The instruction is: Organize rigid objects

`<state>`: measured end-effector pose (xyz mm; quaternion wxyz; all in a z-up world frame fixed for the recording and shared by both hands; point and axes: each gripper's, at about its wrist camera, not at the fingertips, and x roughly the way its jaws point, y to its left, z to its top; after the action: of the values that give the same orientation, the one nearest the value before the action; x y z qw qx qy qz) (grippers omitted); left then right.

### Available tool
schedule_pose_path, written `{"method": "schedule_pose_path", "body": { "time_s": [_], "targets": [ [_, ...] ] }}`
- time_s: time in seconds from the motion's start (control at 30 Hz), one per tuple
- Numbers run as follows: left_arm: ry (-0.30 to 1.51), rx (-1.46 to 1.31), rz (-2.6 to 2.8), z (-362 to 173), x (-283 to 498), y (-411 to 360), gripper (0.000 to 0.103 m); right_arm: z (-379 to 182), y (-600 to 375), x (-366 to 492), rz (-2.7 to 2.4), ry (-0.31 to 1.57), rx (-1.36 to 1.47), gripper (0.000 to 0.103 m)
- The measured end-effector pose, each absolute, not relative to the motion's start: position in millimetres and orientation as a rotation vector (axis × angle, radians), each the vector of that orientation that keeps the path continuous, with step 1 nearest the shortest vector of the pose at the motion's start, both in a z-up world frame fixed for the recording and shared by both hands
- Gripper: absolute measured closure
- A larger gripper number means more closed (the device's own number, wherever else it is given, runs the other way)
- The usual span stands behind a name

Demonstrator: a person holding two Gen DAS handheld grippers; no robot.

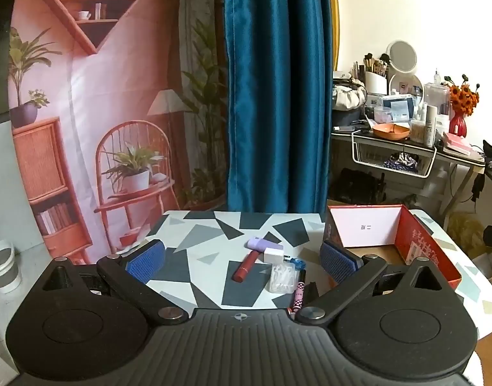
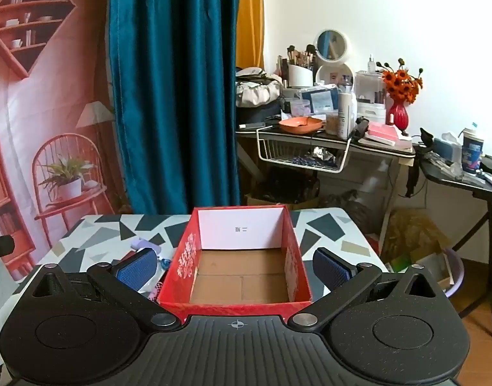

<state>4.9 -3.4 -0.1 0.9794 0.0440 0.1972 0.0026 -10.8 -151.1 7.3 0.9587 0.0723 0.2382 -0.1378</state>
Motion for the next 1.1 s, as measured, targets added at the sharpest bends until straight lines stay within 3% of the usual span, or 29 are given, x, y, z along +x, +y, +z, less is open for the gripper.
{"method": "schedule_pose_path", "body": {
  "time_s": [1.1],
  "targets": [
    [0.389,0.071,-0.03,-1.1,3.9,2.4,0.0,9.3,-143.9,-3.2,-0.319,0.513,0.111,0.0]
  ]
}}
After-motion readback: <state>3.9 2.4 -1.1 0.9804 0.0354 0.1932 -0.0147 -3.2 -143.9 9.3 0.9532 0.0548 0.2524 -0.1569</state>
